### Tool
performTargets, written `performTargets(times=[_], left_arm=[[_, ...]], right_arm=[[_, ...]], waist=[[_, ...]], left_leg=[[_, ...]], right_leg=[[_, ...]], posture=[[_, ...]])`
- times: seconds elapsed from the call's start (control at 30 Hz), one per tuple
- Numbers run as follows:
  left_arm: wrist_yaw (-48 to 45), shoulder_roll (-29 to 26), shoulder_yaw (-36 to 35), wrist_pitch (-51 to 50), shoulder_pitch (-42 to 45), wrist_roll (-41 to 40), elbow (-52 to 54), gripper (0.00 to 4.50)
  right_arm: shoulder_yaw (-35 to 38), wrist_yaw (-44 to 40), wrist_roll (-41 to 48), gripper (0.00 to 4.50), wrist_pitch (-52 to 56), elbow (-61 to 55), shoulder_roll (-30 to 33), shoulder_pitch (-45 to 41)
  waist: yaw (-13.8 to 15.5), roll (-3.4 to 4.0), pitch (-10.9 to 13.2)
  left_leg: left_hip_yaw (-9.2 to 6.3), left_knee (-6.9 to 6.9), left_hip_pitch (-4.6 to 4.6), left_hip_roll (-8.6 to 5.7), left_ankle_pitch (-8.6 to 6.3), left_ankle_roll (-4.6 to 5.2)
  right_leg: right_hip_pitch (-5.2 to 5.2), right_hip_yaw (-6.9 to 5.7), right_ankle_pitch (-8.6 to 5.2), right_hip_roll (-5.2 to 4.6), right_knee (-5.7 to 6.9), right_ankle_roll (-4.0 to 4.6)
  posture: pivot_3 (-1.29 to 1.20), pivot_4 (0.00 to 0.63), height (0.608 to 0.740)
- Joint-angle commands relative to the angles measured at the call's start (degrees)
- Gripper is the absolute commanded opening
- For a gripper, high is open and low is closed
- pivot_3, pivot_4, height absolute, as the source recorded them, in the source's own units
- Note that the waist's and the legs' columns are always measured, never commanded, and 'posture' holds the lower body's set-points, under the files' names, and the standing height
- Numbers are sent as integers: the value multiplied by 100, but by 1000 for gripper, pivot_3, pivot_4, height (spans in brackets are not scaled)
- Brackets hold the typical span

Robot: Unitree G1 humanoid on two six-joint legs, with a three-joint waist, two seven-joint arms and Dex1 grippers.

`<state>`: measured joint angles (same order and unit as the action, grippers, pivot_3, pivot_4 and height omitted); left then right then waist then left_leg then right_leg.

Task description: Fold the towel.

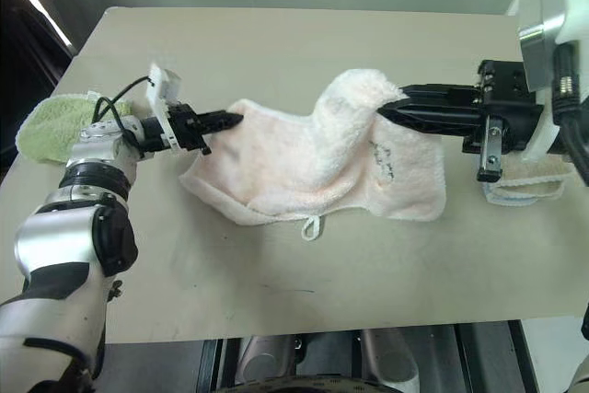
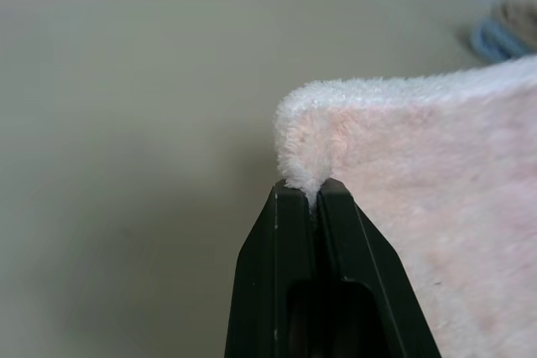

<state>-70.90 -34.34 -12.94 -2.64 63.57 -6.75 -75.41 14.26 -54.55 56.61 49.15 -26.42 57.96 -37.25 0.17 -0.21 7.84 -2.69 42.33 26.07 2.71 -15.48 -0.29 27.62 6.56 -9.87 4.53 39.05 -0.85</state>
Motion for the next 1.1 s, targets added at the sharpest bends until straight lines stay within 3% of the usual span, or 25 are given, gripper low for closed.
performTargets(times=[0.03,0.2,0.3,0.43,0.6,0.73,0.93,1.1], left_arm=[[727,-60,-474,315,261,-359,104,27],[2139,-72,-817,1043,495,-422,68,27],[2750,-111,-982,1429,719,-456,46,27],[2839,-226,-1011,1686,882,-448,53,27],[1373,-547,-909,1670,567,-566,244,27],[-236,-1070,-674,1045,-179,-622,684,27],[-1246,-1480,-515,-1,-1029,-887,1722,27],[-1706,-1807,-371,-986,-2029,-1189,3227,27]], right_arm=[[-69,-155,-949,0,-759,497,161,166],[-327,-8,-1911,0,-1643,1867,-141,-316],[-386,283,-2725,0,-3014,2907,-738,-718],[-332,644,-3199,0,-4130,3601,-1490,-991],[-243,693,-3331,0,-5022,3358,-2064,-379],[-200,720,-3177,0,-4864,2472,-2172,630],[-187,708,-3099,0,-4818,1640,-2199,1595],[-76,552,-2909,0,-4616,982,-2032,2536]], waist=[[0,0,0],[-18,1,0],[-46,0,0],[-97,2,1],[-110,4,2],[-114,4,2],[-116,-4,-2],[-114,-7,-3]], left_leg=[[-1,2,0,-1,1,1],[4,6,-5,0,5,6],[3,6,-6,0,8,9],[4,4,-1,1,15,13],[6,-11,18,4,32,9],[8,-17,41,0,31,9],[-4,31,85,0,35,1],[-4,41,9,-2,31,6]], right_leg=[[-1,-1,1,-1,0,-2],[-3,3,12,-1,1,-8],[-1,3,17,1,2,-11],[11,5,51,-1,7,43],[40,4,50,-4,9,59],[72,1,45,-3,19,67],[103,-4,48,-5,53,66],[19,-2,33,-6,55,81]], posture=[[0,150,703],[0,150,703],[0,150,703],[0,150,703],[0,150,703],[0,150,703],[0,150,703],[0,150,703]])
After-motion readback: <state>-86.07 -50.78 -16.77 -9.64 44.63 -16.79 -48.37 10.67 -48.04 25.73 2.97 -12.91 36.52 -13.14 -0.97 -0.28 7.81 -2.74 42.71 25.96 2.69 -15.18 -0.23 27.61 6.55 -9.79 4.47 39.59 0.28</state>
